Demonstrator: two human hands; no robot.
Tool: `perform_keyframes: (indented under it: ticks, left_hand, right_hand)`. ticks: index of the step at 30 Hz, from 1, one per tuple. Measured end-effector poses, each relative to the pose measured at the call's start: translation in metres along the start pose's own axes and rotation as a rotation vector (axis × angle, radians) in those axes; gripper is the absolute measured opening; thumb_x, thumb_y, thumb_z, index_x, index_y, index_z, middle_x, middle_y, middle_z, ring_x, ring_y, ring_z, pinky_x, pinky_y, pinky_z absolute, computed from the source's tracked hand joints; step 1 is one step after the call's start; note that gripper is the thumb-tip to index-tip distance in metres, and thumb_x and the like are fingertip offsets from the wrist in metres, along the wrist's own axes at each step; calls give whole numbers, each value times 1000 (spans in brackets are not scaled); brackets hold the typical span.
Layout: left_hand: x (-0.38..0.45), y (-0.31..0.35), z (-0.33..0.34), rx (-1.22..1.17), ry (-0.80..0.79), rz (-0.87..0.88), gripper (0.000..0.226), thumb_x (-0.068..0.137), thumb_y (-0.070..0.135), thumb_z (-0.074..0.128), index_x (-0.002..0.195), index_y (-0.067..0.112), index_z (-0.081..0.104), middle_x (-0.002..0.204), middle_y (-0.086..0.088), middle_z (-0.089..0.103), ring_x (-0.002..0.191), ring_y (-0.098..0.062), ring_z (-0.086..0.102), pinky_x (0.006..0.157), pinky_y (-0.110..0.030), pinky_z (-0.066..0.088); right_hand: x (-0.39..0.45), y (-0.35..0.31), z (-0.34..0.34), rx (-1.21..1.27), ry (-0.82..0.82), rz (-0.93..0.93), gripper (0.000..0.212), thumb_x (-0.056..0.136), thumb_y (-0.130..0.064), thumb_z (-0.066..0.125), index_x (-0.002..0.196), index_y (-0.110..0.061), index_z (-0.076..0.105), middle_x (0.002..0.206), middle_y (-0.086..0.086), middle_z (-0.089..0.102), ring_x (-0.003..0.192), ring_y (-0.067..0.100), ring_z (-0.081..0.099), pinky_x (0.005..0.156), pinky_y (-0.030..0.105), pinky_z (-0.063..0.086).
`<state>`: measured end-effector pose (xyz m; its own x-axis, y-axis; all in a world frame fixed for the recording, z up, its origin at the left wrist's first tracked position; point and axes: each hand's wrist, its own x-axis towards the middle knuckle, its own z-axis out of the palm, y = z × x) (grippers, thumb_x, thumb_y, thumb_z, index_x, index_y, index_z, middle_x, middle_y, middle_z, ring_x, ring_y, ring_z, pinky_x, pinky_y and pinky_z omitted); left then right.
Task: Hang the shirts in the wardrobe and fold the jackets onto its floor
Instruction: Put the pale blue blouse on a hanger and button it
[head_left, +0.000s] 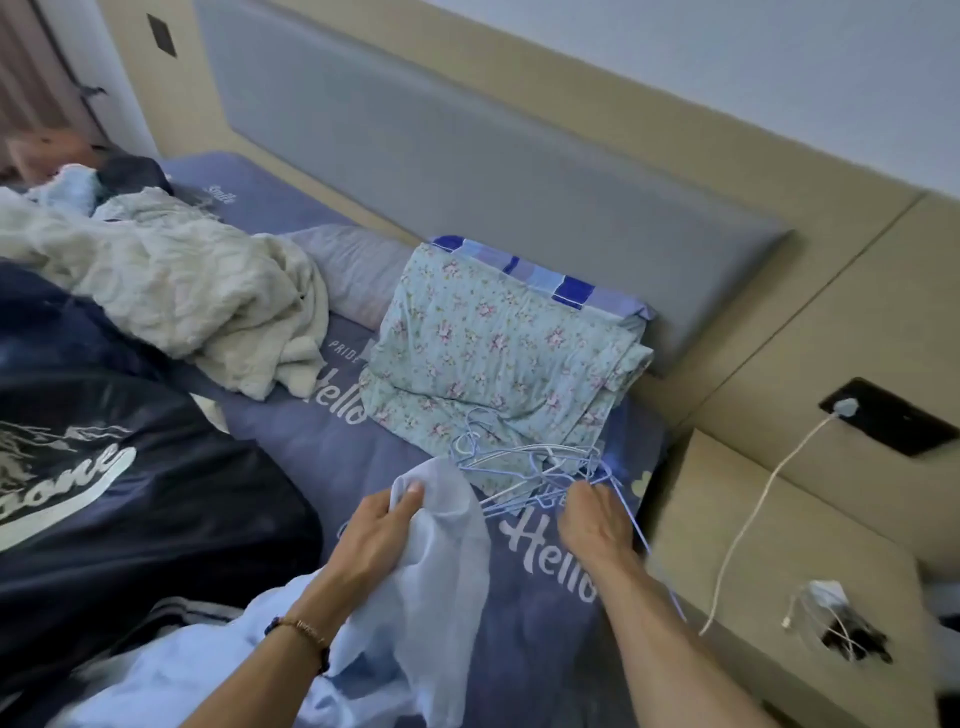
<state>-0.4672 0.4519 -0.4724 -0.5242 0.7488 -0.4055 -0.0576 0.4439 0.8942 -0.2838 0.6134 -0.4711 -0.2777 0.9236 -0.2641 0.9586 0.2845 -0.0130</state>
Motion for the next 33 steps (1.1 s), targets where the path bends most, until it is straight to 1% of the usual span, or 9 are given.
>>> perform_keyframes:
  ticks: [5, 8, 11, 14, 18, 20, 22, 26, 33]
  left_hand:
    - [-1, 9, 25, 40, -71, 34, 50, 100, 46, 46, 70, 7, 53, 65, -5, 57, 63, -17, 52, 65, -34, 44]
    - [-5, 24, 37, 77, -123, 109, 45, 100, 47, 45, 71, 12, 48, 65, -7, 46, 61, -17, 41, 60, -35, 35]
    - [-11, 53, 39, 82, -154, 190, 45, 97, 48, 43, 72, 11, 45, 65, -8, 39, 60, -17, 33, 57, -33, 29]
    - [-21, 80, 32, 56, -117, 275, 43, 101, 37, 45, 66, 13, 37, 62, -8, 32, 56, -15, 31, 50, -24, 27]
    - [-39, 97, 2, 147, -46, 405, 39, 101, 25, 53, 65, 13, 43, 55, 11, 42, 50, -3, 35, 50, -19, 30]
    - [-48, 95, -18, 285, -66, 429, 9, 91, 23, 65, 84, 21, 59, 70, 17, 58, 61, 2, 51, 60, -15, 39]
    - [-60, 94, -29, 432, -163, 392, 40, 69, 30, 73, 105, 33, 57, 96, 21, 61, 86, 4, 58, 73, -12, 43]
    - [-85, 111, -30, 564, -197, 287, 24, 60, 21, 76, 71, 21, 55, 70, 9, 56, 67, -9, 52, 55, -24, 42]
    - [-121, 126, -38, 562, -259, 421, 15, 82, 14, 71, 76, 15, 57, 73, 7, 57, 67, -6, 51, 58, -14, 40]
  right_hand:
    - [-6, 33, -12, 214, 107, 81, 17, 94, -12, 51, 101, -7, 66, 112, 14, 63, 104, 34, 62, 83, 38, 48]
    - [-11, 39, -19, 757, 68, 60, 34, 92, -19, 62, 61, -7, 54, 59, 8, 52, 53, 14, 50, 57, 32, 38]
    - [-31, 16, -45, 1278, -166, -27, 50, 80, -45, 74, 67, 1, 58, 53, 9, 38, 35, 6, 26, 39, 21, 20]
    - [-49, -13, -64, 1240, -258, -209, 66, 74, -46, 82, 68, 13, 53, 51, 6, 42, 45, 10, 39, 45, 24, 28]
    - [-58, -30, -101, 1193, -80, -263, 30, 82, -8, 73, 58, -4, 55, 57, 5, 51, 56, 13, 48, 55, 27, 36]
    - [-69, -29, -131, 1294, -52, -292, 20, 84, -1, 64, 65, -6, 63, 66, 10, 58, 64, 15, 53, 61, 31, 40]
    - [-83, -30, -159, 1270, -48, -379, 15, 85, 2, 60, 73, -4, 68, 72, 11, 60, 71, 16, 54, 65, 31, 40]
    - [-111, -34, -190, 1149, 16, -464, 22, 79, -12, 61, 85, 8, 63, 76, 21, 60, 75, 17, 51, 71, 35, 40]
    - [-150, -18, -237, 1239, 161, -490, 17, 92, -2, 59, 87, -11, 73, 86, 3, 70, 85, 12, 61, 77, 27, 48]
